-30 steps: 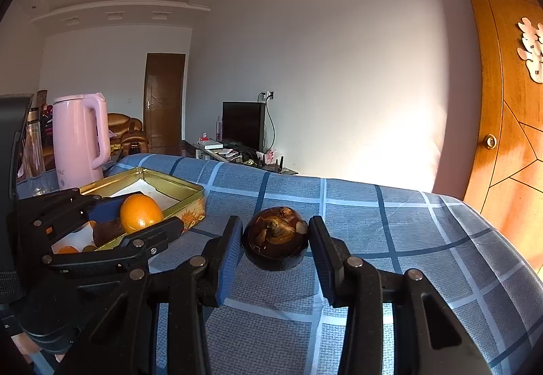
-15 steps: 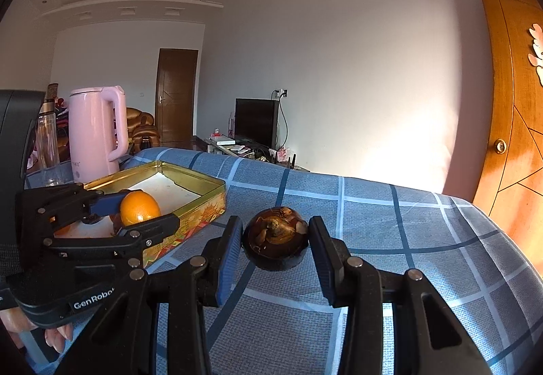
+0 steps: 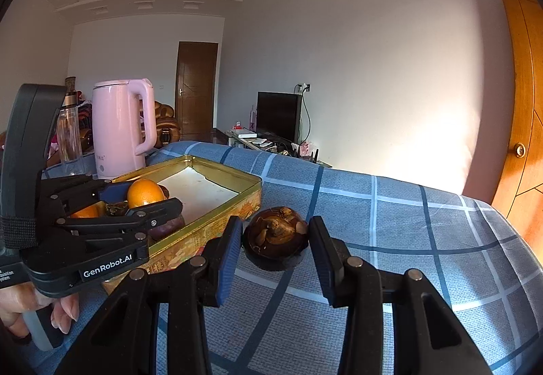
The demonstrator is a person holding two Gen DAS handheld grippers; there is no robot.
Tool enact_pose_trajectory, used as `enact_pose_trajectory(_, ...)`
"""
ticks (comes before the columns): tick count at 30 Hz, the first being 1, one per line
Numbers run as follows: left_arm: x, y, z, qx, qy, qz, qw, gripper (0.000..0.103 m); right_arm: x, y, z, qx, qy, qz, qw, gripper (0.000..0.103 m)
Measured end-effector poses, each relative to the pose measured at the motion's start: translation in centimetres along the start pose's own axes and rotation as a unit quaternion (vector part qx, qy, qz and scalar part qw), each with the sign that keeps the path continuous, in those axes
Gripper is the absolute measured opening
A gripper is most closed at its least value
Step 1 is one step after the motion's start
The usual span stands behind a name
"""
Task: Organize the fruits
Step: 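Carry the small orange in the left gripper and the mangosteen in the right gripper over the tray, then lower both fruits into the tray and open both grippers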
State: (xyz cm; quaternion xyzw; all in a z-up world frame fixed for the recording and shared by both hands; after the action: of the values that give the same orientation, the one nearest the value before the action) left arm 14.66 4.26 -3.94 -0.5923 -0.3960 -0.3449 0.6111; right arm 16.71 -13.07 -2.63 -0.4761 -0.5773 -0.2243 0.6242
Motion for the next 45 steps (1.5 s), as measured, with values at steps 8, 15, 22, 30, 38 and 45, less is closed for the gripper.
enact_pose_trajectory(8,0.7,-1.4,2.0,0.021,-0.002,-0.019,0.9996,0.046,1.7,-0.1,2.3,0.027,-0.008,-0.004,1.0,0.043)
enact_pose_trajectory(15,0.7,-2.3,3.9,0.042,-0.006,-0.022,0.9988,0.046,3.0,0.1,4.6,0.05,-0.015,-0.01,0.999,0.043)
enact_pose_trajectory(22,0.4,-2.7,6.2,0.054,-0.023,-0.017,0.9982,0.046,3.8,0.4,6.8,0.068,-0.023,-0.012,0.997,0.043)
enact_pose_trajectory(30,0.1,-3.1,8.1,0.069,-0.026,-0.015,0.9972,0.046,4.3,1.0,8.9,0.084,-0.034,-0.014,0.996,0.043)
enact_pose_trajectory(38,-0.2,-3.4,9.7,0.078,-0.033,-0.013,0.9963,0.046,4.9,2.0,10.6,0.096,-0.045,-0.012,0.994,0.043)
enact_pose_trajectory(45,-0.5,-3.4,11.3,0.089,-0.039,-0.007,0.9952,0.046,5.1,2.9,11.8,0.108,-0.048,-0.01,0.993,0.043)
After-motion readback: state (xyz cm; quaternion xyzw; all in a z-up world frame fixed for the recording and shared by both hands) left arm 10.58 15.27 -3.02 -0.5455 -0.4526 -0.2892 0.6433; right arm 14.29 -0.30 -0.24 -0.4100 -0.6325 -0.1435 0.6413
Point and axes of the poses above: each gripper's, at about its wrist camera, not at the fingertips, and y roughly the way its jaws point, z to its left, x to its top, the point moved 5 cm from there along y, roughly the way its jaws point, and after that the axes turned 8 degrees about -x, right-handed, at the moved point
